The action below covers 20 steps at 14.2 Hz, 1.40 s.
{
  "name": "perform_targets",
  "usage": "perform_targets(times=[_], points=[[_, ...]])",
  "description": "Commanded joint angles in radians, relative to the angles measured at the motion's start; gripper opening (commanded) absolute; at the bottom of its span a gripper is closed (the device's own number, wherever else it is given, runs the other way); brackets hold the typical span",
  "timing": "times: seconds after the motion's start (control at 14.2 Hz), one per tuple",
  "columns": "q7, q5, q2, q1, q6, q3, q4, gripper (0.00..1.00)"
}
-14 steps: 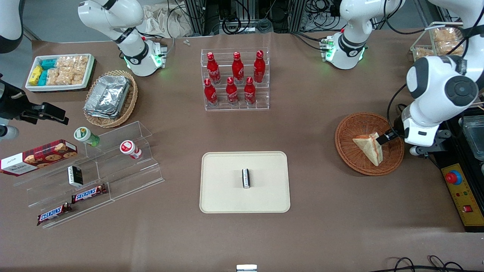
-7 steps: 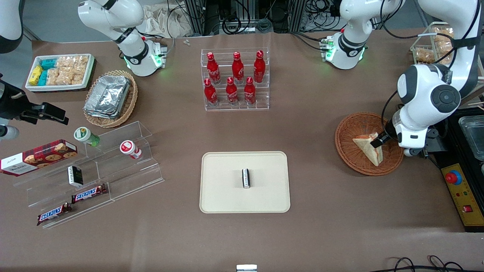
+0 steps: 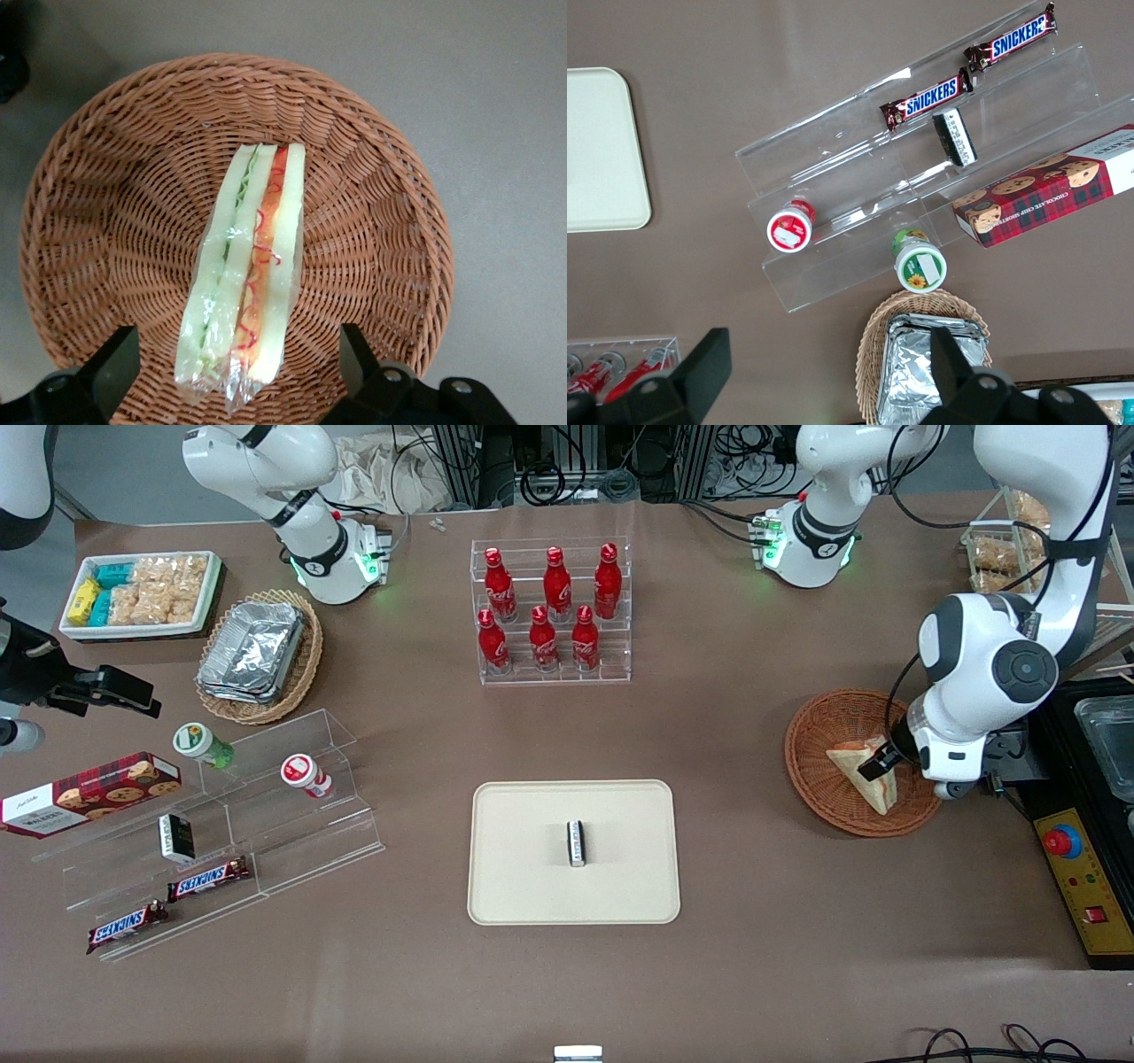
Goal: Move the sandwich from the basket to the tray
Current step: 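Lower the left gripper onto the sandwich and close on it, then lift the sandwich and carry it over the cream tray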
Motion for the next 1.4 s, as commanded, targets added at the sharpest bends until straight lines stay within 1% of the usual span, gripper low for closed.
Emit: perform_targets(times=[0.0,0.07,0.21,0.35,0.42,0.49,0.56,0.84,0.98,1.05,1.12,1.26,1.33], points=[[-0.025,0.010,0.004,0.006,0.102,-0.001,-0.070,1.00],[-0.026,0.009,0.014,0.008,0.124,0.002,-0.082,1.00],[-0.026,0.010,0.030,0.052,0.150,0.001,-0.096,1.00],[-0.025,0.010,0.045,0.063,0.193,0.002,-0.111,0.99],[-0.026,0.009,0.051,0.061,0.199,0.001,-0.112,0.75],[-0.037,0.010,0.048,0.061,0.199,0.001,-0.112,0.25],[-0.057,0.009,0.048,0.061,0.199,-0.001,-0.110,0.00],[-0.095,0.010,0.047,0.049,0.198,-0.008,-0.099,0.00],[-0.083,0.013,0.010,0.049,0.156,-0.008,-0.084,0.00],[-0.062,0.013,-0.011,0.049,0.089,-0.010,-0.052,0.00],[-0.025,0.013,-0.024,0.049,-0.019,-0.013,0.015,0.00],[0.012,0.012,-0.021,0.049,-0.309,-0.051,0.216,0.00],[0.020,0.012,-0.016,0.049,-0.426,-0.073,0.318,0.00]])
